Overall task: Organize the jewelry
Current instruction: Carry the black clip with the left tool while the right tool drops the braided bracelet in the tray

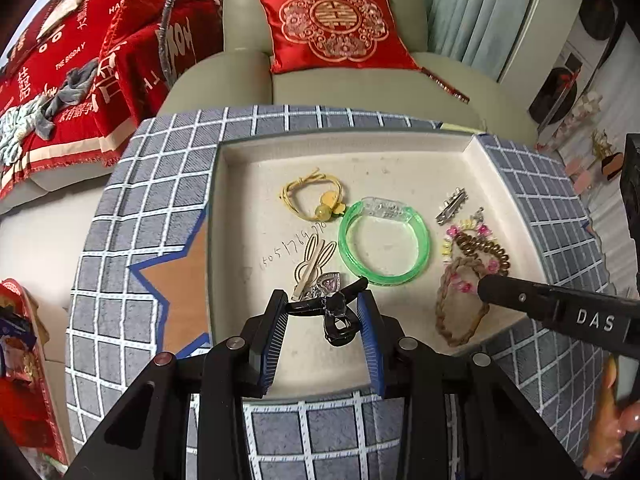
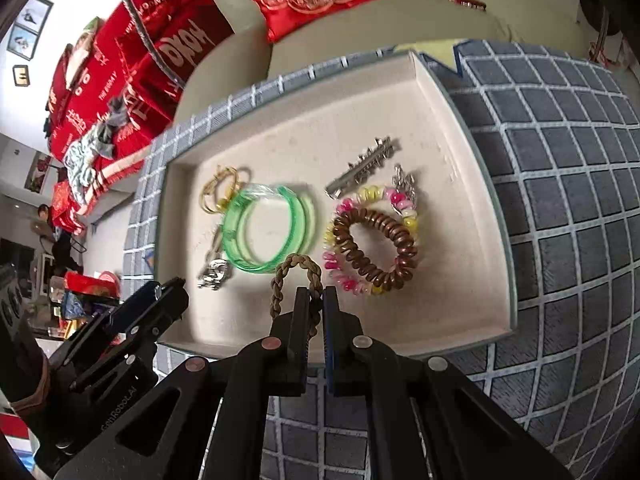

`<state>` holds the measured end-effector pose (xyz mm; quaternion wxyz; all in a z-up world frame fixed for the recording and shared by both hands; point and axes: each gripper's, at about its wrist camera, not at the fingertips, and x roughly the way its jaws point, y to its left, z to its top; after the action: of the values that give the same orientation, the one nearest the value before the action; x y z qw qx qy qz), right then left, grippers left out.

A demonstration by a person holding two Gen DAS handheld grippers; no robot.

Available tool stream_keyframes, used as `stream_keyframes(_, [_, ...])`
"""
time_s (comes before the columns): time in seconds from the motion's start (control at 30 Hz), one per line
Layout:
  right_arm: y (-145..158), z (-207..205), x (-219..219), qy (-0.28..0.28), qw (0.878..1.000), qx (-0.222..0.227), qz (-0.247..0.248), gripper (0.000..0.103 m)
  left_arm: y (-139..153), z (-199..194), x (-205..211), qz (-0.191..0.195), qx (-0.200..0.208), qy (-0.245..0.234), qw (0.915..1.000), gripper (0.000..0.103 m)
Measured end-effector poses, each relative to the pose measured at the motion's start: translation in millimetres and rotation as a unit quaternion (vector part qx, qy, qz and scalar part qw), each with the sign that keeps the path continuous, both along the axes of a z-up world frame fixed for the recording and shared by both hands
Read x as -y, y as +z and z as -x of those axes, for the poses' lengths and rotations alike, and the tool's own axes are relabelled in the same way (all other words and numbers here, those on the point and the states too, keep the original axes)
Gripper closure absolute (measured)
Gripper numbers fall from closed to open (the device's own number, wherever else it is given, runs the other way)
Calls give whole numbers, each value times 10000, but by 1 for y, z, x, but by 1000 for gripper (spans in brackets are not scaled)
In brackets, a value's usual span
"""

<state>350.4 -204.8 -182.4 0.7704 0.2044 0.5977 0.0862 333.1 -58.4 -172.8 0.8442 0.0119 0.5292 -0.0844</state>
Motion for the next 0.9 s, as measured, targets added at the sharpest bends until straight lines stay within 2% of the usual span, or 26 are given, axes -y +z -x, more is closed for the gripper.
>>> stream_keyframes(0.33, [-6,-15,21,-162,9976,152,663,96,-24,-15,9,-205,-170,113,9996,53])
stream_keyframes(0.57, [-7,-15,21,-55,9974,164,705,96,-34,-19,16,-494,-189,30,9986,52])
stream_keyframes(0.9, [-15,-10,18,91,9978,-9,650,95,-39,-16,23,-627,-274,-65,9976,52])
